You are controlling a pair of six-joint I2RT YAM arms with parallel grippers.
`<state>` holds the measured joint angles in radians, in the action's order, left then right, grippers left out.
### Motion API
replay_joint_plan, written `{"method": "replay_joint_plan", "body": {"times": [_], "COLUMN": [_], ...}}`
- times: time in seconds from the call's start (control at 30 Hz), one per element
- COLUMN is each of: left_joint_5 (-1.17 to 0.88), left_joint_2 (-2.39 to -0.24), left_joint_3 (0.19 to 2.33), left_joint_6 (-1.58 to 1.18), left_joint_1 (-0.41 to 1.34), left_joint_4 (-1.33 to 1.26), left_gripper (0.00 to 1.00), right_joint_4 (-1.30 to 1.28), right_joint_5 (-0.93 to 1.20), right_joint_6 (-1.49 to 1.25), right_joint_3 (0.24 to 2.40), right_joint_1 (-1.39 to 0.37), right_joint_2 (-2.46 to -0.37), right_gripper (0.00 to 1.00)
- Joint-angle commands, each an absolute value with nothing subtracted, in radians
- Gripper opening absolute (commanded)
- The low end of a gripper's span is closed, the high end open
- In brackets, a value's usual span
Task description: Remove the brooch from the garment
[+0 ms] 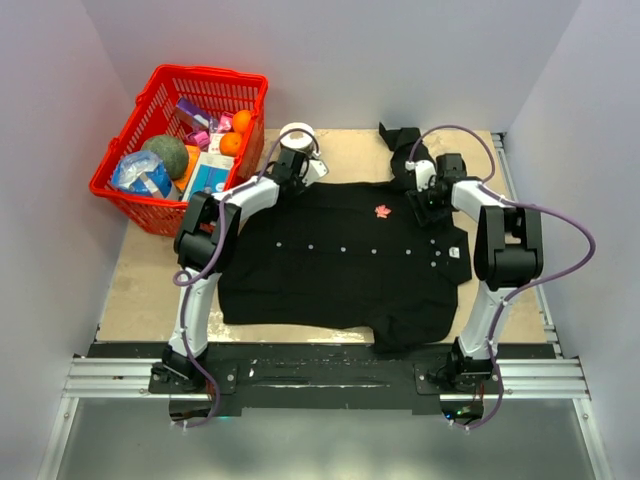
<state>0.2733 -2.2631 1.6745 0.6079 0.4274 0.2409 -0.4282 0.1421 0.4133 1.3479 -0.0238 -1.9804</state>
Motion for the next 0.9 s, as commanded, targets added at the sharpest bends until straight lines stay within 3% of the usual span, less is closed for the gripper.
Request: {"method": "replay_joint_plan", "body": {"times": [0.0,0.23,0.43,0.87], "left_joint_5": [0.204,-0.068,-0.412,-0.396], "left_joint_2": [-2.223,-2.042,-1.941,-1.914], "left_joint_3": [1.729,1.712,1.591,1.545], "left_joint_6": [0.618,0.456,0.397,0.400], "left_joint_1": [0.417,0.445,0.449,0.456], "left_joint_4": [0.297,0.416,0.416,0.457], "left_gripper": [0.45,0.48,0.49,0.50], "right_joint_4": [-0.492,-0.443,-0.471,-0.463], "right_joint_5": [0.075,0.429,0.537,0.465], "right_joint_6": [0.459,0.576,0.609,0.719], "right_joint_3": [1.299,1.362,1.431,1.511], "right_joint_1": [0.037,0.034,-0.046,-0.130], "right_joint_2": [-1.945,-1.833,-1.871,-2.011], "right_gripper": [0.56,0.62,0.61,0.67]}}
